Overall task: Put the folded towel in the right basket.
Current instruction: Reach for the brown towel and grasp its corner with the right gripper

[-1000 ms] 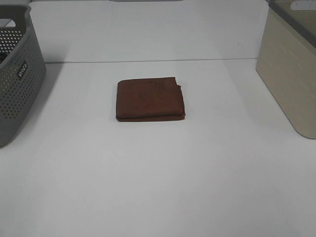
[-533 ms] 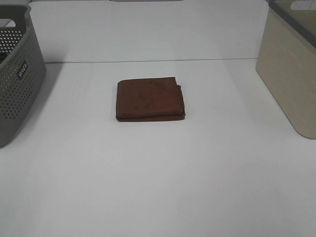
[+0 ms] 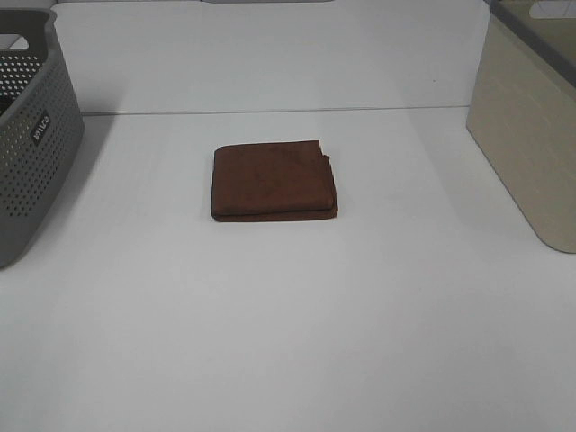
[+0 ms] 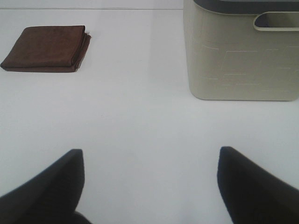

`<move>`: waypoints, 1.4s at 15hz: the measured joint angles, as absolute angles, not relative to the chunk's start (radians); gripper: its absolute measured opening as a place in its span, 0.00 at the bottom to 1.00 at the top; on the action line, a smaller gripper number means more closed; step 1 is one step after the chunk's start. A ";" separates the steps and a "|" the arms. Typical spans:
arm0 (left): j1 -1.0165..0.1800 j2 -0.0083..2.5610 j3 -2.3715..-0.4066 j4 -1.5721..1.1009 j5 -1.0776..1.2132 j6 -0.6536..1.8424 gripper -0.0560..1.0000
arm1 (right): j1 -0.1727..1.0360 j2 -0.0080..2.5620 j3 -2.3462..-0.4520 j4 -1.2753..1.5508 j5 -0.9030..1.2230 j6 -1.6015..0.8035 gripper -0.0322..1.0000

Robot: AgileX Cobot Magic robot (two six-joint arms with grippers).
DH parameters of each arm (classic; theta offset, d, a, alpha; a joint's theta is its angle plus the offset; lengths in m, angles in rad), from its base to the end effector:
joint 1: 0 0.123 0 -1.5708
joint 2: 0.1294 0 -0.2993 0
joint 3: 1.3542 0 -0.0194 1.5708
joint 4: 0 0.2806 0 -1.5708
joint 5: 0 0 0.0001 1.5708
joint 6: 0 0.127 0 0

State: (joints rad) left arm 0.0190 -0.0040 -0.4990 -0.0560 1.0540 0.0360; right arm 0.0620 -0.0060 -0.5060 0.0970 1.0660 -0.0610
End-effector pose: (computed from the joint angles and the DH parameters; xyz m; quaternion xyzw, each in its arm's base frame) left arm 0.0389 -0.0054 0.2760 0.0083 0.8503 -0.0135 0.5260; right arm 0.0361 0.0130 0.2773 -0.0546 0.8487 0.0487 0.5237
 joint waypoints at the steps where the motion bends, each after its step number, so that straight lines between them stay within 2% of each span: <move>1: 0.019 -0.004 -0.499 -0.056 1.054 0.036 0.97 | 0.062 -0.006 -0.506 0.097 1.066 -0.061 0.75; 5: 0.019 -0.004 -0.499 -0.056 1.054 0.036 0.97 | 0.062 0.076 -0.535 0.096 1.019 -0.061 0.75; 10: 0.019 -0.004 -0.499 -0.056 1.054 0.036 0.97 | 0.062 0.413 -0.713 0.136 0.831 -0.061 0.75; 17: 0.019 -0.004 -0.499 -0.056 1.054 0.036 0.97 | 0.062 1.044 -1.161 0.313 0.824 -0.203 0.74; 18: 0.019 -0.004 -0.499 -0.056 1.054 0.036 0.97 | 0.062 1.234 -1.305 0.325 0.879 -0.217 0.74; 21: 0.019 -0.004 -0.499 -0.056 1.054 0.036 0.97 | 0.062 1.451 -1.498 0.336 0.962 -0.220 0.74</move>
State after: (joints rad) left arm 0.0190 -0.0040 -0.4990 -0.0560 1.0540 0.0360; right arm 0.0620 1.4510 -1.4980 0.3360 0.9620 -0.2200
